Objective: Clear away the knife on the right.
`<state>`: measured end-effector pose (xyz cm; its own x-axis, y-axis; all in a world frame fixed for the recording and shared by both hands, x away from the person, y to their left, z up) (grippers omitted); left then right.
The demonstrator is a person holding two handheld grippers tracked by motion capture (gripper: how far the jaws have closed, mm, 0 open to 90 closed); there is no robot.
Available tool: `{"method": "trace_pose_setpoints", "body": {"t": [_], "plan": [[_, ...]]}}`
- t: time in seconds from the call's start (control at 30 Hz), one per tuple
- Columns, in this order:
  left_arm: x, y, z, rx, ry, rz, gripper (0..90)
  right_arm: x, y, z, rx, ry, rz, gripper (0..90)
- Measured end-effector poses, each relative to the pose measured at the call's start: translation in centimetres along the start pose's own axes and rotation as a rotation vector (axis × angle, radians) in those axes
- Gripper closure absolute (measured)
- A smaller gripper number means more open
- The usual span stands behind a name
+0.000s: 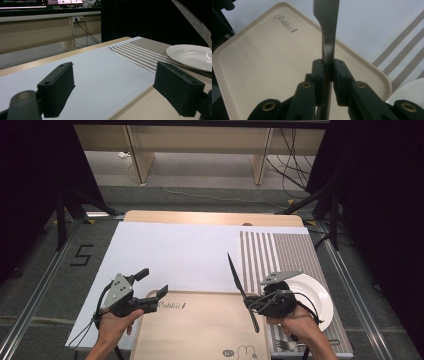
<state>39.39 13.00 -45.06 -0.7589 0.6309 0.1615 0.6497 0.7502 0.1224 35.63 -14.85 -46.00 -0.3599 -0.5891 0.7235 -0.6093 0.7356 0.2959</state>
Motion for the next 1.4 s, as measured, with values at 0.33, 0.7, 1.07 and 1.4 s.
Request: {"method": "trace_pose_setpoints", "body": {"t": [0.33,0.7,1.07,1.4], "plan": [[0.0,-0.1,0.0,0.000,0.000,0.001,15.8,-0.7,1.2,1.6,-0.002,0.042,-0.013,80.8],[0.0,-0.1,0.0,-0.002,-0.001,0.001,15.8,-1.4,2.2,3.9,-0.010,0.117,-0.005,80.8],[0.0,-0.1,0.0,-0.001,0.001,-0.001,15.8,-1.8,2.7,5.9,0.002,0.184,0.019,80.7],[0.0,-0.1,0.0,-0.004,0.001,0.000,15.8,-2.3,3.2,7.2,0.030,0.257,0.041,80.7]]}}
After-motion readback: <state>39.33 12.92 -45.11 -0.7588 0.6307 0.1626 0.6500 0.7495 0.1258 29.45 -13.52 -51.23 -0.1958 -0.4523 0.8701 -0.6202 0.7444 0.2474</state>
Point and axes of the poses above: each handheld gripper's, and its own axes: x roughly backward along the jaws, z roughly out of its underside, y roughly to its left, the point moved 10 cm from there along -x, roughly forward along the jaws, and after that the axes turned 9 degrees about -x, right-handed, at the moved point
